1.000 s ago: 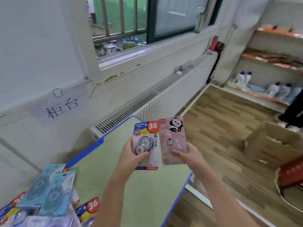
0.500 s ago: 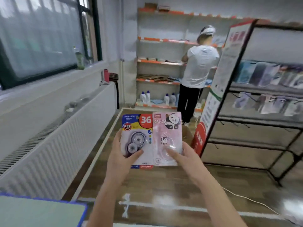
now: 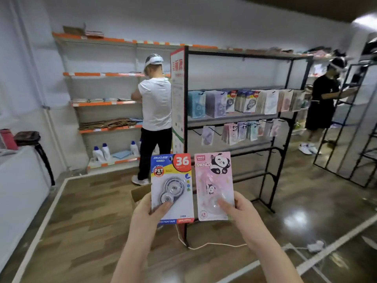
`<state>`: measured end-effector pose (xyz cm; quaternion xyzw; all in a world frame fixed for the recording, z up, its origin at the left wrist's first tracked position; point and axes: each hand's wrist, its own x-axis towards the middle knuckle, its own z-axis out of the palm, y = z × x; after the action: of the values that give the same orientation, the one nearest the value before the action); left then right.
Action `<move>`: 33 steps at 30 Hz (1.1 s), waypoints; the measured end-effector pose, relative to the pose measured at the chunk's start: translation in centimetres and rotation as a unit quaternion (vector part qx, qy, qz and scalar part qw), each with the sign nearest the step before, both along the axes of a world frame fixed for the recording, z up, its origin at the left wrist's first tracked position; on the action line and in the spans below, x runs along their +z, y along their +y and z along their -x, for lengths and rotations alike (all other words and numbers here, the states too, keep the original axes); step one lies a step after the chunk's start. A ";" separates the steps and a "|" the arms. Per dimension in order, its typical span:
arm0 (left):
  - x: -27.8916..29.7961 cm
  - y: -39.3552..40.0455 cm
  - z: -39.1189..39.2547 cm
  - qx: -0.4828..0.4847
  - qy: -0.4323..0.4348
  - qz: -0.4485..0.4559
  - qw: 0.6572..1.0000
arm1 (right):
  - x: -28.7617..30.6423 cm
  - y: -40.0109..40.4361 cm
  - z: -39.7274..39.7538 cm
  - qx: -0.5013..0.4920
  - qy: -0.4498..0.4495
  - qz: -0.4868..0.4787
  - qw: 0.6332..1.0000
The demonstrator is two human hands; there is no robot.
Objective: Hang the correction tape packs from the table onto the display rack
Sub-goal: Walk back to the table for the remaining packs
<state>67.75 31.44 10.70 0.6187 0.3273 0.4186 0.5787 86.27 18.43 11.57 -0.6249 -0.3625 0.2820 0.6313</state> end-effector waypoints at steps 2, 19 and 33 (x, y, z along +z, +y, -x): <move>-0.3 0.8 -3.8 -0.024 -0.017 0.016 0.999 | -0.4 0.1 -2.8 -0.027 0.018 -0.007 0.999; 0.3 12.8 -34.3 -0.184 -0.063 0.053 0.980 | 1.2 9.3 -29.5 -0.112 0.104 -0.071 0.986; -1.6 17.0 -57.1 -0.140 -0.069 0.056 0.986 | -2.0 14.7 -52.9 -0.064 0.126 -0.063 0.988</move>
<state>124.83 48.46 9.09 0.5945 0.2199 0.3563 0.6865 139.15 33.10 9.56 -0.5654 -0.2567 0.2942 0.7265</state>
